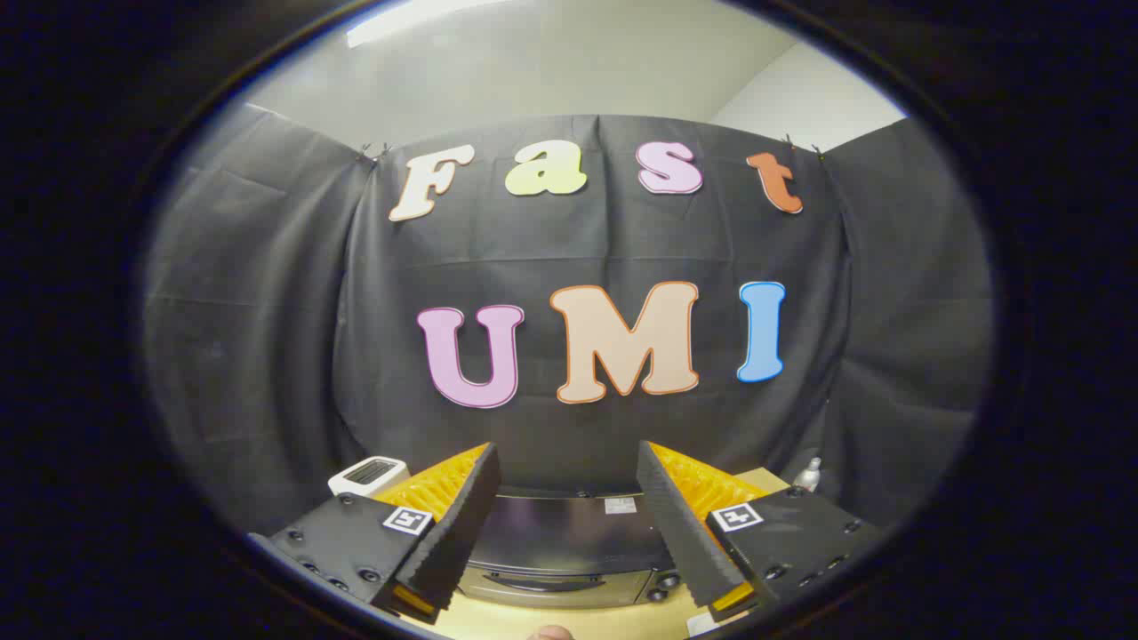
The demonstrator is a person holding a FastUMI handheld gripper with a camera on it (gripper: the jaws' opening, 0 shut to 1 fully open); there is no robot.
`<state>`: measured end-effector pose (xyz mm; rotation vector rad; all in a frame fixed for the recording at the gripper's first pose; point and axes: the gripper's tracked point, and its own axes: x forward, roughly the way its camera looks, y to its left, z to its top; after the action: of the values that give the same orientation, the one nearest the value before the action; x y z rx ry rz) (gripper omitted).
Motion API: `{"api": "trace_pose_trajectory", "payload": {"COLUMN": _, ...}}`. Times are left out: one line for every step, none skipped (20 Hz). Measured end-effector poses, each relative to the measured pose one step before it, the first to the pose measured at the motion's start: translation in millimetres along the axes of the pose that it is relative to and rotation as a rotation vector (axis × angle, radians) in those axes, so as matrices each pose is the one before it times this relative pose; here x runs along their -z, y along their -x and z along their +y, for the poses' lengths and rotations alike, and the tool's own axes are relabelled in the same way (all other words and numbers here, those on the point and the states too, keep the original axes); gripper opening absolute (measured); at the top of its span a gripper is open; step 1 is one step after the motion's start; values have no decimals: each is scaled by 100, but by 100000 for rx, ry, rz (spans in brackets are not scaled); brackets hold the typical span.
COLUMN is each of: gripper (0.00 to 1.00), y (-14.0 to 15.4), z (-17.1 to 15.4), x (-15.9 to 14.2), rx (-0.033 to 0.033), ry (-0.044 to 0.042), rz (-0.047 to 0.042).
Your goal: Open the toaster oven, put the food inside, and close the toaster oven door.
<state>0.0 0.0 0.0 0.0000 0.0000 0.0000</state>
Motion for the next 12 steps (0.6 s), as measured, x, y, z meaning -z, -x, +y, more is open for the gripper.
{"api": "trace_pose_trajectory", "payload": {"gripper": 98, "y": -117, "z": 71, "x": 56, "rx": -198, "ry": -141, "rz": -264}}
{"api": "trace_pose_trajectory", "payload": {"gripper": 98, "y": -185, "z": -114, "x": -57, "rx": 22, "ry": -236, "rz": -270}}
{"api": "trace_pose_trajectory", "payload": {"gripper": 98, "y": -83, "z": -120, "x": 89, "rx": -277, "ry": 44, "rz": -113}}
{"api": "trace_pose_trajectory", "payload": {"gripper": 98, "y": -184, "z": -165, "x": 72, "rx": -20, "ry": 426, "rz": 132}}
{"api": "trace_pose_trajectory", "payload": {"gripper": 98, "y": -112, "z": -493, "x": 74, "rx": 663, "ry": 630, "rz": 21}}
{"api": "trace_pose_trajectory", "payload": {"gripper": 98, "y": -113, "z": -413, "x": -71, "rx": 615, "ry": 406, "rz": -58}}
{"api": "trace_pose_trajectory", "payload": {"gripper": 98, "y": -126, "z": -301, "x": 19, "rx": 436, "ry": -7, "rz": -172}}
{"api": "trace_pose_trajectory", "payload": {"gripper": 98, "y": -85, "z": -337, "x": -20, "rx": 493, "ry": -444, "rz": 155}}
{"api": "trace_pose_trajectory", "payload": {"gripper": 98, "y": -81, "z": -264, "x": 78, "rx": 377, "ry": -667, "rz": -152}}
{"api": "trace_pose_trajectory", "payload": {"gripper": 98, "y": -16, "z": -205, "x": -35, "rx": 384, "ry": -446, "rz": -150}}
{"api": "trace_pose_trajectory", "payload": {"gripper": 98, "y": -50, "z": -148, "x": 33, "rx": 315, "ry": -380, "rz": -227}}
{"api": "trace_pose_trajectory", "payload": {"gripper": 98, "y": 0, "z": -44, "x": -25, "rx": 165, "ry": -190, "rz": -57}}
